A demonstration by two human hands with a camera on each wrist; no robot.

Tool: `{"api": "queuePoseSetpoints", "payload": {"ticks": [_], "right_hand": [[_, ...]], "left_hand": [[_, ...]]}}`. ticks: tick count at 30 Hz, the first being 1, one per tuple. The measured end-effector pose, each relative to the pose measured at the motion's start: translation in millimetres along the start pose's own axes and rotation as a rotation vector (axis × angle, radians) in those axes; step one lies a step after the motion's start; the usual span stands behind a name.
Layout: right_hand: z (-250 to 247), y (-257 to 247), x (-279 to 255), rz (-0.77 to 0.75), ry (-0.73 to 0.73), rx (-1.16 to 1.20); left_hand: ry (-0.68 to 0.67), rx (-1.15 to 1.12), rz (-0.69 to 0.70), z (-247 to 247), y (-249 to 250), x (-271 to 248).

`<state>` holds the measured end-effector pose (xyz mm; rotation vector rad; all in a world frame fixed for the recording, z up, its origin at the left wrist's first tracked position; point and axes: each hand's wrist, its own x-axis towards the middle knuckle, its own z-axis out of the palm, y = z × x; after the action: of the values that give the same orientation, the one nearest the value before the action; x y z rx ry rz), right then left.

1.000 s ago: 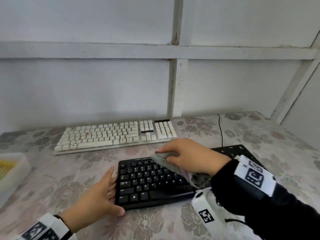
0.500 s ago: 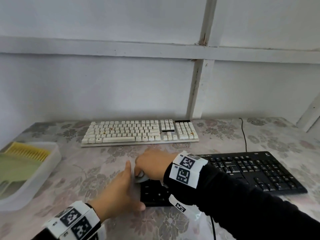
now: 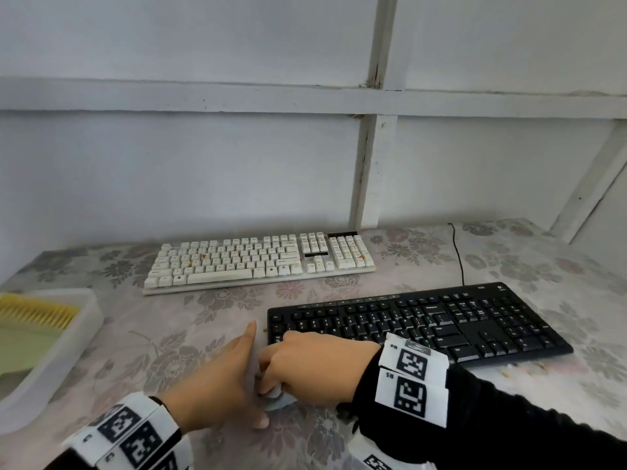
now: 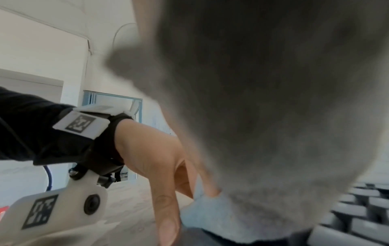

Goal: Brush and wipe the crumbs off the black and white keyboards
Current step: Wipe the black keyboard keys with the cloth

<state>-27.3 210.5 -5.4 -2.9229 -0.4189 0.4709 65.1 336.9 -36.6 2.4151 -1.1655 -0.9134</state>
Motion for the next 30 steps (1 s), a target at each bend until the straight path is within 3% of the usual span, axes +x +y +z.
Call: {"api": "queuePoseSetpoints", "payload": {"ticks": [7,11,17,20,23,27,30], "right_hand": [[15,3,-18,-0.025,0.11,-0.025],[13,3,-42,0.022,0.095,-0.045],[9,16,-90,0.31,0.219,0.175],[4,23,-110,0.446,0.205,0.228],[2,33,-121,0.496,0.238,0.264],[0,42,-128,0.53,0.397,0.323],[1,43,-127,0.526,0.32,0.33]], "left_hand": [[-0.068,-0.18,0.185,-3,-2,4],[-0.024,-0.259,0.309,0,-8,9],[0.004,-0.199,0.23,-4,-5,7],[0.04,-0.175,0.157,-8,-6,7],[0.104,-0.222,0.142,-9,-4,4],[0.241,-0.257,0.152,-5,-1,-5],[0.334,-0.232,0.186,-3,-4,-14]]}}
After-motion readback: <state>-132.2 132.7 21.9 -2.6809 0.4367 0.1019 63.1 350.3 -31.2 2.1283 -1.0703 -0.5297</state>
